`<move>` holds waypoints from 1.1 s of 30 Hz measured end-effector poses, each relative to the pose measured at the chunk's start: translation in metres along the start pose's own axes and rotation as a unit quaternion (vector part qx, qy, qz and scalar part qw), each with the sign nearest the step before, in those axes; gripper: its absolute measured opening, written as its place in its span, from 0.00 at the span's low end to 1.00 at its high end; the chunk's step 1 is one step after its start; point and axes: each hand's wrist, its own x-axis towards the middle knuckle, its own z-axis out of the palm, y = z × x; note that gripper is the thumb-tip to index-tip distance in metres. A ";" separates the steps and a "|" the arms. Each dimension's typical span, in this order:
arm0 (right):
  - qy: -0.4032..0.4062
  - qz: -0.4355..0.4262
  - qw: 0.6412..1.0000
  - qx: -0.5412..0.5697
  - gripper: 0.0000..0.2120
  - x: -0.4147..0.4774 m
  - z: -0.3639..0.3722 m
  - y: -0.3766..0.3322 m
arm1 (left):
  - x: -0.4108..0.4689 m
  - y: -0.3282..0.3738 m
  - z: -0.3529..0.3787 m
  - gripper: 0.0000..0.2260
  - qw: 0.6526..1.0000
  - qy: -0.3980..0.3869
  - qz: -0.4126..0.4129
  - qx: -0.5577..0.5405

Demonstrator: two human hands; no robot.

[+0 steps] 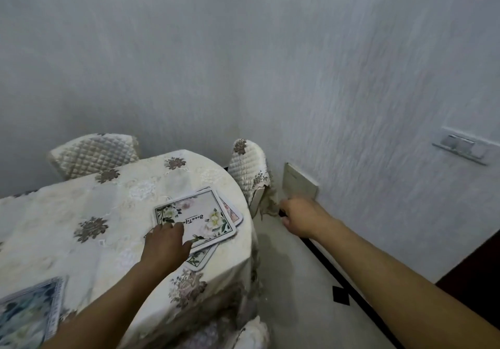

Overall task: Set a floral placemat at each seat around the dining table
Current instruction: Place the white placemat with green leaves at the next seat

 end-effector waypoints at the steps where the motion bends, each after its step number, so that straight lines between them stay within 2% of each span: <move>1: -0.005 0.002 1.000 0.002 0.02 0.005 0.001 0.014 | 0.009 0.011 0.003 0.15 1.000 -0.003 0.005 0.004; 5: -0.030 -0.001 1.000 0.005 0.07 0.035 0.009 0.072 | 0.047 0.053 0.012 0.16 1.000 -0.011 -0.001 0.029; 11: -0.073 -0.051 0.996 0.019 0.18 0.095 0.012 0.185 | 0.112 0.130 0.026 0.16 0.996 -0.021 -0.077 0.037; 14: -0.087 -0.062 0.994 0.007 0.17 0.123 0.007 0.238 | 0.136 0.165 0.028 0.15 0.994 -0.027 -0.104 0.035; 16: -0.099 -0.070 0.993 0.006 0.12 0.146 0.003 0.262 | 0.151 0.182 0.029 0.14 0.991 -0.032 -0.123 0.042; 21: -0.104 -0.145 0.984 -0.001 0.06 0.217 0.004 0.278 | 0.187 0.191 0.031 0.14 0.984 -0.040 -0.171 0.031; 24: -0.106 -0.171 0.980 0.005 0.11 0.264 0.009 0.273 | 0.218 0.182 0.038 0.15 0.978 -0.057 -0.197 0.031; 27: -0.099 -0.203 0.974 0.001 0.04 0.318 0.016 0.271 | 0.264 0.170 0.053 0.16 0.976 -0.051 -0.209 0.034; 33: -0.080 -0.228 0.970 -0.009 0.08 0.438 0.015 0.294 | 0.378 0.159 0.079 0.16 0.971 -0.063 -0.231 0.019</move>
